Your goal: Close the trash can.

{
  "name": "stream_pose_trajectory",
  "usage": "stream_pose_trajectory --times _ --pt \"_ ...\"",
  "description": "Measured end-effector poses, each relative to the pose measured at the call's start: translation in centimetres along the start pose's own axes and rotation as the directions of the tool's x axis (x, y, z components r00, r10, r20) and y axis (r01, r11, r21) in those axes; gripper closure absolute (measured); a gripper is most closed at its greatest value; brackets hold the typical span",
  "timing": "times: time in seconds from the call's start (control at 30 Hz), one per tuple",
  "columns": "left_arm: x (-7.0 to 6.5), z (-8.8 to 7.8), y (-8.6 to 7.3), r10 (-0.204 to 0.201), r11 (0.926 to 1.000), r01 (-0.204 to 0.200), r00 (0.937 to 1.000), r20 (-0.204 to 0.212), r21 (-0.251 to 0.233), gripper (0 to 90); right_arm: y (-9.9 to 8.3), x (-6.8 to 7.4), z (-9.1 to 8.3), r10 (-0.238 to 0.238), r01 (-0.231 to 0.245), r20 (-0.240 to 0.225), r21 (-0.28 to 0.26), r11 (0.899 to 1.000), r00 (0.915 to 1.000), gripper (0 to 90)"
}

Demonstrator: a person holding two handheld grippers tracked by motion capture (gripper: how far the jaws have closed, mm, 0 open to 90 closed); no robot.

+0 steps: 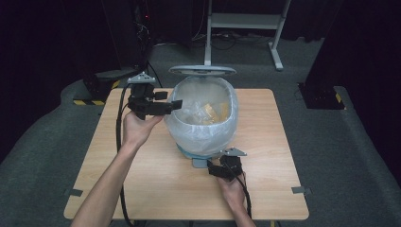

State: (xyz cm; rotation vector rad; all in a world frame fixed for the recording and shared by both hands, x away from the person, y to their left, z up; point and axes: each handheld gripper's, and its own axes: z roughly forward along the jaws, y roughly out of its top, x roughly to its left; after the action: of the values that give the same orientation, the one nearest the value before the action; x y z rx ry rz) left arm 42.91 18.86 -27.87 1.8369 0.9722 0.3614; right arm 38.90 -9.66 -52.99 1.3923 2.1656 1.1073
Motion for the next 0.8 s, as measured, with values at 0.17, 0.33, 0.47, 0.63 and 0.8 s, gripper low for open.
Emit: stream_pose_trajectory --times 0.17,0.33,0.47,0.63,0.8 --pt "0.2 -0.7 -0.3 0.0 0.9998 0.0 1.0 -0.01 -0.018 26.4 0.0 0.0 0.0 0.0 0.0 0.0 0.0 1.0 1.0 21.1" --pt "0.4 -1.3 -0.6 -0.001 0.9997 0.001 0.9998 -0.02 -0.023 25.8 0.0 0.0 0.0 0.001 -0.001 0.001 0.0 1.0 1.0 21.1" --pt "0.7 -1.7 -0.8 -0.001 0.9996 0.001 0.9996 -0.028 -0.027 25.8 0.0 0.0 0.0 0.001 -0.001 0.001 -0.001 1.0 1.0 21.1" --pt "1.0 -2.2 -1.2 -0.008 0.9994 0.007 0.9993 -0.038 -0.034 25.9 0.0 0.0 0.0 0.001 -0.001 0.001 -0.001 1.0 1.0 21.1" --pt "1.2 -2.5 -1.5 -0.017 0.9993 0.015 0.999 -0.042 -0.034 25.0 0.0 0.0 0.0 0.0 0.0 0.0 0.0 1.0 1.0 21.1"
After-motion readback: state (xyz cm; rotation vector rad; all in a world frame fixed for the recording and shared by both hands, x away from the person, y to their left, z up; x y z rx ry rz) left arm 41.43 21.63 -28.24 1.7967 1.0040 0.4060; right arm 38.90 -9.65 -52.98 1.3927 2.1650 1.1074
